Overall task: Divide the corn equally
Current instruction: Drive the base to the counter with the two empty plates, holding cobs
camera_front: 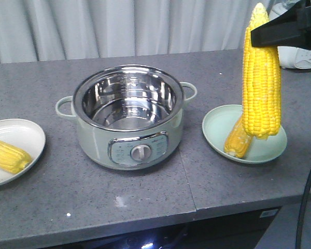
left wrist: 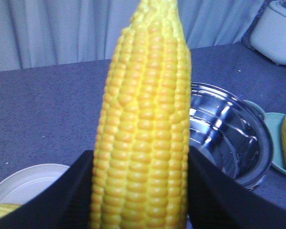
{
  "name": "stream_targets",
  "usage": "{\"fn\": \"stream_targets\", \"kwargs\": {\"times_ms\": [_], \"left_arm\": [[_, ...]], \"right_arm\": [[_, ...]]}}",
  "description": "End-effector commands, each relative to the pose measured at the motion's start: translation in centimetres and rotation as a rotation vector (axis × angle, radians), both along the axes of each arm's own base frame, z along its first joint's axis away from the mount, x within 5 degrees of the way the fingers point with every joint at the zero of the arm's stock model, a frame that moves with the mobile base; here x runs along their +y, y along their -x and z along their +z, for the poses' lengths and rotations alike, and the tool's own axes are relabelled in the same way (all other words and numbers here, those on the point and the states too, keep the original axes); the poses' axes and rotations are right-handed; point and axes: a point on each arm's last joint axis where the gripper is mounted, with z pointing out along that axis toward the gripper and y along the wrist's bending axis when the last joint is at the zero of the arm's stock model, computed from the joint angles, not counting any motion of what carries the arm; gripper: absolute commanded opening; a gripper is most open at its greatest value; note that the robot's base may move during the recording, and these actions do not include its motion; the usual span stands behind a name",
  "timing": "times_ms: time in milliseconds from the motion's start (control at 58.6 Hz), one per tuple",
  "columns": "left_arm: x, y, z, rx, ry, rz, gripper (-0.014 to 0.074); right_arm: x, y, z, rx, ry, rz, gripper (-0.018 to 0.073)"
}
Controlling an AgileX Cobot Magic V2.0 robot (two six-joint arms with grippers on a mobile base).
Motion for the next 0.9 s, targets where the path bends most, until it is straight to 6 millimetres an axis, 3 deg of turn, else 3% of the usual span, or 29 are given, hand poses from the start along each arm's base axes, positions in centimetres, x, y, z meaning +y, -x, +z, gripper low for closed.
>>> {"fn": "stream_targets", "kwargs": {"times_ms": [0,887], "left_arm": [[-0.15,0.39,1.57,-0.100,0.029,0.004,-0.0006],[-0.15,0.39,1.57,-0.100,0.029,0.004,-0.0006]], "right_arm": [[0.17,1.17,2.32,-0.097,-0.050,-0.013,-0.0005],[0.17,1.17,2.32,-0.097,-0.050,-0.013,-0.0005]]}}
